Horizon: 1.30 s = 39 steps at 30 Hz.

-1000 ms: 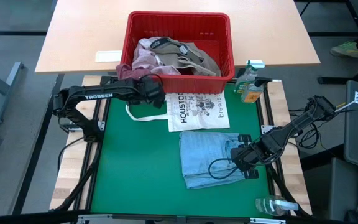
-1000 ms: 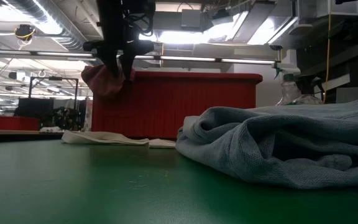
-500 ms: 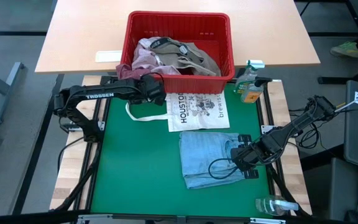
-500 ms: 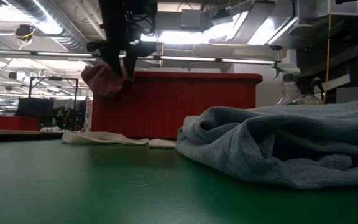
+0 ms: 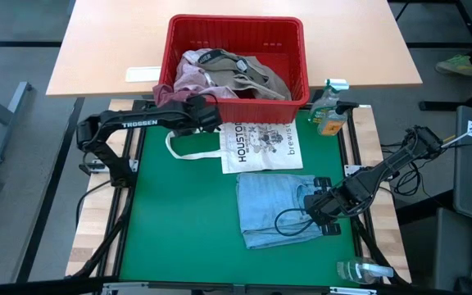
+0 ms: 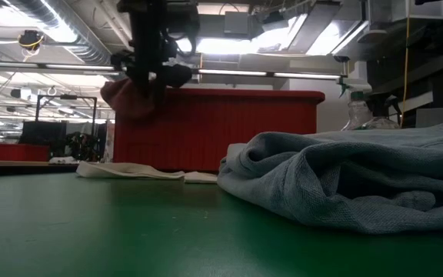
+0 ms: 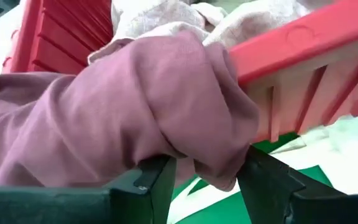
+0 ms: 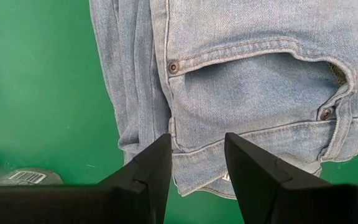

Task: Fold Laundry from Bin
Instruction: Fold the red underwear from the red laundry basket

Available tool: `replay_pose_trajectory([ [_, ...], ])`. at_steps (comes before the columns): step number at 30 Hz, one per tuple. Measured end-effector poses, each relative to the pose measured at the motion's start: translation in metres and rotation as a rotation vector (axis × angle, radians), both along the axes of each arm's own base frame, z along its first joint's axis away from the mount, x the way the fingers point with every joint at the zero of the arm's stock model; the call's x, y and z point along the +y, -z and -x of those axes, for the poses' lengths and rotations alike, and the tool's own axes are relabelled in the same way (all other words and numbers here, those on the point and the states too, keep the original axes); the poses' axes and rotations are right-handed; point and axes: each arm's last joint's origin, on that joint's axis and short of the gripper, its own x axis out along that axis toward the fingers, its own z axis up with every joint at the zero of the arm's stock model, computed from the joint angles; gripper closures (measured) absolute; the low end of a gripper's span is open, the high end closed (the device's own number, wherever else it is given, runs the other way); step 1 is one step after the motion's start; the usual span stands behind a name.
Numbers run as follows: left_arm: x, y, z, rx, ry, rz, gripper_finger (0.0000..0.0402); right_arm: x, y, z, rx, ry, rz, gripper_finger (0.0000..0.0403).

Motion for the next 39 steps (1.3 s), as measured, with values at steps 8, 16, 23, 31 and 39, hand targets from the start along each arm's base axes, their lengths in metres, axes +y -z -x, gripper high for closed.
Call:
replay_pose_trajectory([
  [8, -0.016, 0.001, -0.007, 0.016, 0.106, 0.073, 0.0368, 0.000, 0.000, 0.000, 0.000, 0.000, 0.000, 0.0253],
  [16, -0.044, -0.007, -0.017, -0.035, 0.311, 0.281, 0.0398, 0.000, 0.000, 0.000, -0.002, -0.003, 0.004, 0.0253],
  [23, -0.077, -0.055, -0.036, -0.227, 0.530, 0.405, 0.0399, 0.001, -0.001, -0.003, -0.057, -0.075, 0.030, 0.0253],
  [31, -0.122, -0.105, -0.044, -0.419, 0.767, 0.483, 0.0400, 0.003, -0.005, -0.016, -0.255, -0.205, 0.159, 0.0253],
  [39, -0.158, -0.113, -0.044, -0.448, 0.886, 0.510, 0.0400, 0.009, -0.019, -0.038, -0.594, -0.188, 0.343, 0.0253],
])
